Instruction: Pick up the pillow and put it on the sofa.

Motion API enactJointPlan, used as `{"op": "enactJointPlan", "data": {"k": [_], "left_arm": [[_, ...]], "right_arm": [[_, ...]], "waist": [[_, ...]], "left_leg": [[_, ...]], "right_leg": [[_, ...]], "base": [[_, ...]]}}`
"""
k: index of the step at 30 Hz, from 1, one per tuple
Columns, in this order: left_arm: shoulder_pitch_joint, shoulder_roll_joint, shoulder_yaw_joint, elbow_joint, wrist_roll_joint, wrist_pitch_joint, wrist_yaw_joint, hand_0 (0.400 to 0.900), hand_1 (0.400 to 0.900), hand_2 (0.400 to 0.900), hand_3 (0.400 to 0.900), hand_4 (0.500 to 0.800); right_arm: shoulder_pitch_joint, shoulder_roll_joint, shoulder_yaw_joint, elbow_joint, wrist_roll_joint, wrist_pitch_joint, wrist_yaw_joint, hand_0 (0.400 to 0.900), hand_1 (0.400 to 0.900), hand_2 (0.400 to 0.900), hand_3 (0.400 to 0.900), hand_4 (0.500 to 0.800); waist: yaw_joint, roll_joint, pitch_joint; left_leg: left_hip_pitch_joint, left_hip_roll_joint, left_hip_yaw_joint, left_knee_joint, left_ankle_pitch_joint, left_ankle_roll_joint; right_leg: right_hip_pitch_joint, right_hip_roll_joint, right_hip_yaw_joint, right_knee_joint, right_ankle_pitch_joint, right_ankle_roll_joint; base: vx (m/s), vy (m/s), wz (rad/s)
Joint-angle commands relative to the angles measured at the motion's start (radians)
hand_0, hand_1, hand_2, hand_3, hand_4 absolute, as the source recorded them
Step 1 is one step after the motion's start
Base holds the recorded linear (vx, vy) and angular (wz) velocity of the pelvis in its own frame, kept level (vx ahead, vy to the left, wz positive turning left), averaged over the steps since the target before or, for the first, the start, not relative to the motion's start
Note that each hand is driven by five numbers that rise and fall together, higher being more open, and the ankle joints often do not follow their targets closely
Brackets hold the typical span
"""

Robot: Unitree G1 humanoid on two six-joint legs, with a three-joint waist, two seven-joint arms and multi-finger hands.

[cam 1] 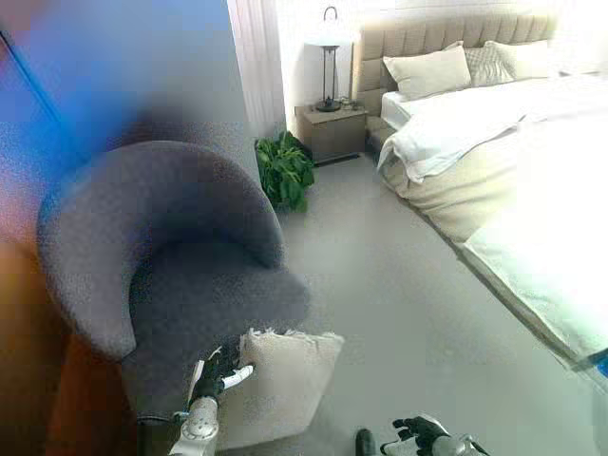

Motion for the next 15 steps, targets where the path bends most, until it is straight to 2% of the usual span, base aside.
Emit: {"op": "enactJointPlan", "data": {"k": [1, 10, 15], "left_arm": [[-0.125, 0.037, 0.032, -0.036, -0.01, -0.063, 0.023, 0.9, 0.9, 0.9, 0.9, 0.8], [-0.128, 0.04, 0.032, -0.033, -0.003, -0.049, 0.039, 0.9, 0.9, 0.9, 0.9, 0.8], [-0.14, 0.04, 0.009, -0.034, 0.014, -0.049, 0.044, 0.9, 0.9, 0.9, 0.9, 0.8]], "right_arm": [[-0.034, -0.017, 0.019, 0.04, -0.022, 0.005, -0.008, 0.9, 0.9, 0.9, 0.9, 0.8], [-0.035, -0.019, 0.024, 0.044, -0.013, 0.003, -0.009, 0.9, 0.9, 0.9, 0.9, 0.8], [-0.053, -0.027, 0.037, 0.033, -0.006, 0.004, -0.015, 0.9, 0.9, 0.9, 0.9, 0.8]], "waist": [[0.013, -0.021, 0.043], [0.016, -0.022, 0.049], [0.014, -0.021, 0.083]], "left_leg": [[-0.016, -0.101, -0.017, 0.091, -0.095, 0.091], [-0.022, -0.1, -0.017, 0.094, -0.095, 0.09], [-0.049, -0.101, -0.015, 0.104, -0.092, 0.091]], "right_leg": [[0.094, 0.028, -0.033, 0.085, -0.201, 0.011], [0.089, 0.026, -0.033, 0.085, -0.2, 0.013], [0.061, 0.024, -0.024, 0.095, -0.195, 0.014]], "base": [[0.0, 0.0, 0.0], [0.0, 0.0, 0.0], [-0.05, 0.023, -0.02]]}}
